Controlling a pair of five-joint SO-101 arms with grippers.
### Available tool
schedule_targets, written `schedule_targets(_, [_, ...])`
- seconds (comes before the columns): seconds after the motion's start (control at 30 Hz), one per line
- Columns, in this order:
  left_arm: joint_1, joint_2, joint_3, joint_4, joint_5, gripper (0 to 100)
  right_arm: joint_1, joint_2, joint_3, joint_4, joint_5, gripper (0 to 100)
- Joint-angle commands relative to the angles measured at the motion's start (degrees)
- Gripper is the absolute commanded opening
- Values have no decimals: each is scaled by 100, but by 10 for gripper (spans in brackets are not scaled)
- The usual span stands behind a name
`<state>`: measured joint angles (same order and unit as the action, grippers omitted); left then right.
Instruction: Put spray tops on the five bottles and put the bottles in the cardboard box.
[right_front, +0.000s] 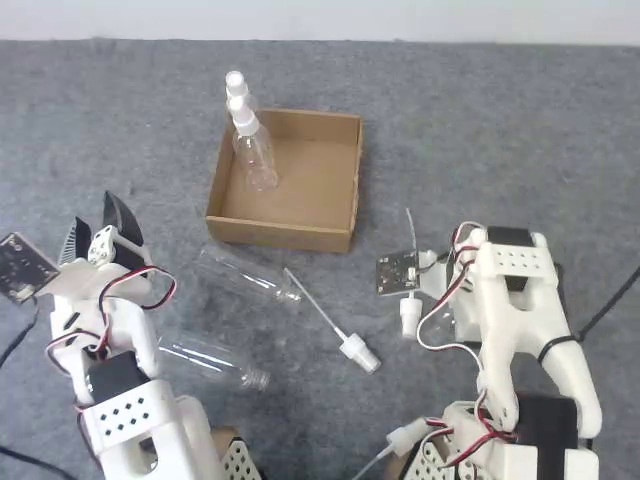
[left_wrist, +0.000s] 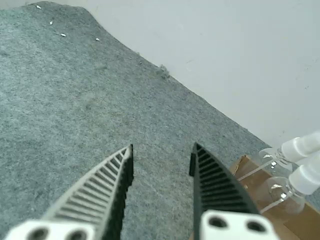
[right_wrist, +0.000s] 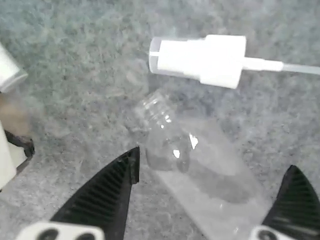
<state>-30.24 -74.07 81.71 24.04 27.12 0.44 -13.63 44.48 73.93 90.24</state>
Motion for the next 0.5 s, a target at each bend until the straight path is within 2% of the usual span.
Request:
schedule_targets(0.0, [-9,-79,-57,-220,-79,177,-31,-330,-35,-84,35,263])
schedule_targets(0.1, [-9,-79,-57,-220,-79,177,-48,-321,-35,-75,26,125])
schedule_targets(0.2, [-9,-79,-57,-220,-79,177,-48,-321,-35,-92,-360,44])
schedule_targets(0.3, [-9,-79,-57,-220,-79,177,-22,-374,-53,-101,-879,8])
schedule_targets(0.47, [-9,-79,-57,-220,-79,177,-66,-382,-70,-110,-1741,6])
